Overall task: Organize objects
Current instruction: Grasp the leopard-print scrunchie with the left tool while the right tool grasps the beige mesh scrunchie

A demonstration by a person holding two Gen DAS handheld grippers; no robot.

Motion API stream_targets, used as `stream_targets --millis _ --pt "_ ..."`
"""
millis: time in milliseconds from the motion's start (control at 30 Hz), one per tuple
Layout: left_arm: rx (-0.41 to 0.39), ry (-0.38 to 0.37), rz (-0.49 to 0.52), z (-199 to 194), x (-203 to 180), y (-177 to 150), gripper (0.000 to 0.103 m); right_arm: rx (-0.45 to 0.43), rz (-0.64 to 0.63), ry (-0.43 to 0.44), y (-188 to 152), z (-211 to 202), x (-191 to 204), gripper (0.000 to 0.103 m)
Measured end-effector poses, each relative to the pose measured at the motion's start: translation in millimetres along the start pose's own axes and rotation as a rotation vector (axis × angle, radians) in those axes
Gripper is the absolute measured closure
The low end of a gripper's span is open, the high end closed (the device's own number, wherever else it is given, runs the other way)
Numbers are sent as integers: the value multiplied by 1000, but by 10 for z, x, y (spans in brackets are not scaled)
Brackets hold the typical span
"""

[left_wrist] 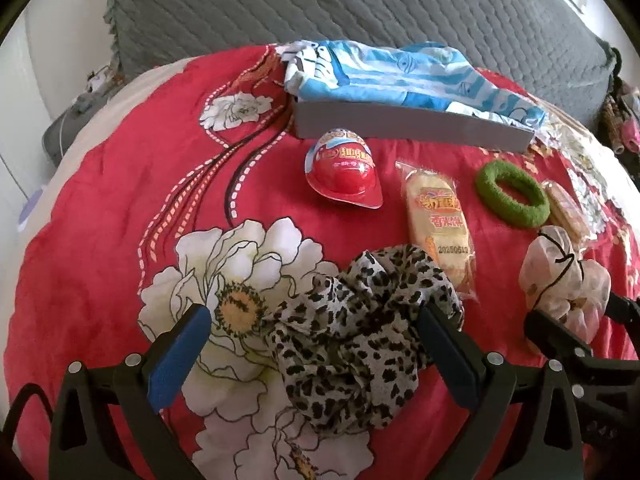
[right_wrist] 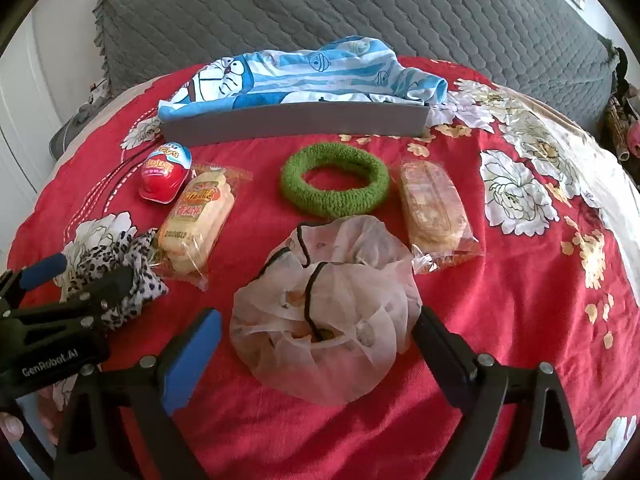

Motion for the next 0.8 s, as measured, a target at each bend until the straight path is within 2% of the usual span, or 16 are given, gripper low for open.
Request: stream_targets --millis 200,300,400,433,500,567,667,800 --pt "15 -12 -3 11 4 -29 3 21 0 4 -22 44 5 23" --pt "38 -34 10 24 -24 -54 10 24 -4 10 -23 50 9 33" --pt "83 -62 20 61 -69 -114 24 31 -16 16 -29 57 26 46" --pt "100 -82 27 72 -99 -132 32 34 -18 20 -32 59 28 48" --pt "111 -100 36 72 -136 -140 38 39 -23 28 -36 62 36 56" --pt "124 -121 45 66 -176 -137 50 42 -25 34 -40 62 40 60" --pt "138 -144 56 62 -212 -125 63 45 -27 41 -45 61 46 63" --pt "140 -169 43 49 -229 -121 70 47 -24 48 -45 60 53 66"
Point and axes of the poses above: each gripper's, at about its wrist camera, not at the fingertips, and z roughly the way its jaws point, x to its left, y to its top, the point moved 6 cm from there along z, roughly the way its jaws point, and after that the axes turned 11 degrees about -x, right-handed, at the moved point
